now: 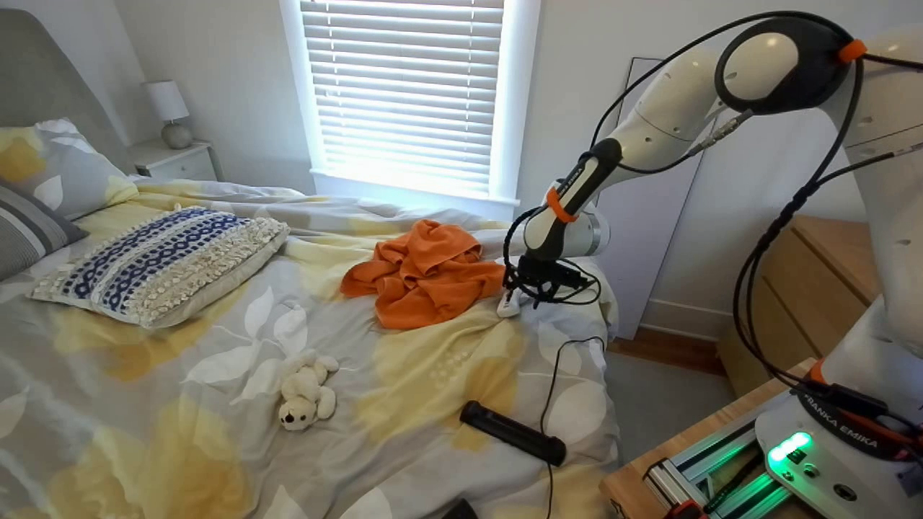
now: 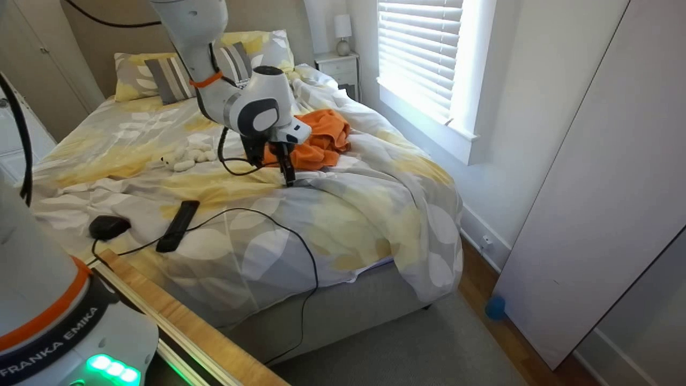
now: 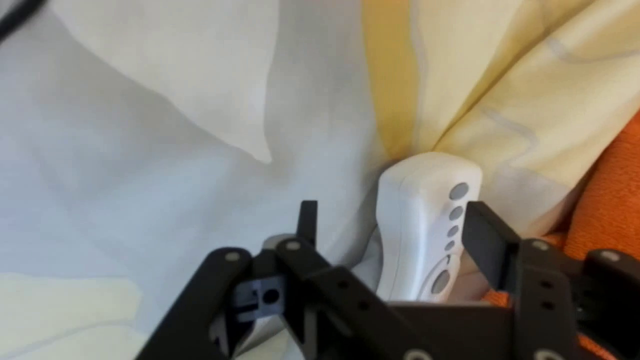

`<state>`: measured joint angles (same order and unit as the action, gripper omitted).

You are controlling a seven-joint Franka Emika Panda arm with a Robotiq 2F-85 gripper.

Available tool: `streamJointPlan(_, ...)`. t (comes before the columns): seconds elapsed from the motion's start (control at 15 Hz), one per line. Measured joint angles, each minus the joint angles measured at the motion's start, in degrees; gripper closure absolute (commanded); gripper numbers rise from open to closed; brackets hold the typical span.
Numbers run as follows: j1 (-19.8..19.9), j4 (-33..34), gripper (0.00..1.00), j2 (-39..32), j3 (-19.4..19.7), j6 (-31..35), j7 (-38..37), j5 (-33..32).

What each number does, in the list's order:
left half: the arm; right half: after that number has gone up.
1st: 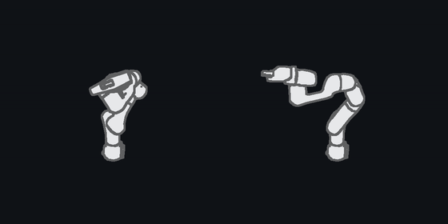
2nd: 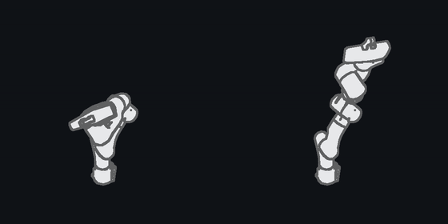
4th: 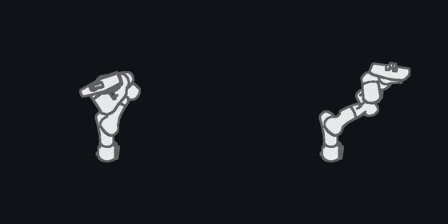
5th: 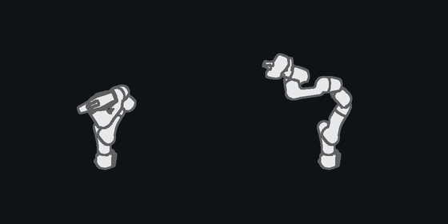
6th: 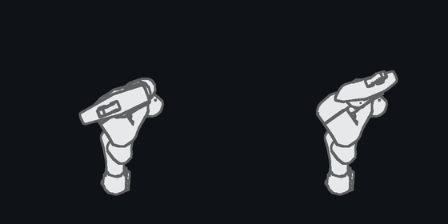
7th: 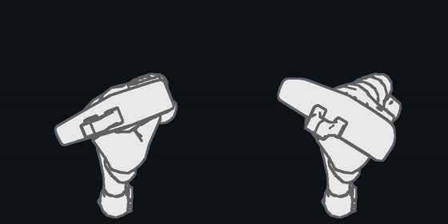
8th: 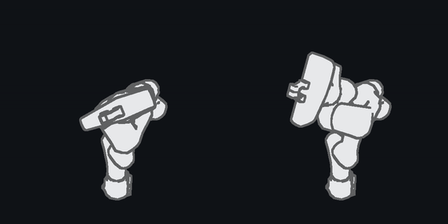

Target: Turn the light on and off using the white remote

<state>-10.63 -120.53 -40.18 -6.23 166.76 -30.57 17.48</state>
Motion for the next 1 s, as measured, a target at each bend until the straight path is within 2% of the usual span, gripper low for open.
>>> streamJointPlan(0.2,-9.5,0.6,0.26,4.2,8.9,-10.1,-6.1,-4.0)
streamJointPlan(0.33,-13.3,2.2,0.3,5.7,12.1,-16.8,-11.4,-8.7)
streamJointPlan(0.4,-14.4,3.6,0.43,6.1,12.8,-20.1,-13.9,-10.9)
streamJointPlan(0.6,-15.7,8.3,0.71,5.8,13.2,-28.0,-21.0,-17.3)
streamJointPlan(0.8,-15.6,12.6,0.96,3.6,13.2,-30.0,-25.3,-21.6)
streamJointPlan(1.0,-15.4,16.8,1.0,-0.2,13.3,-30.0,-28.2,-24.5)
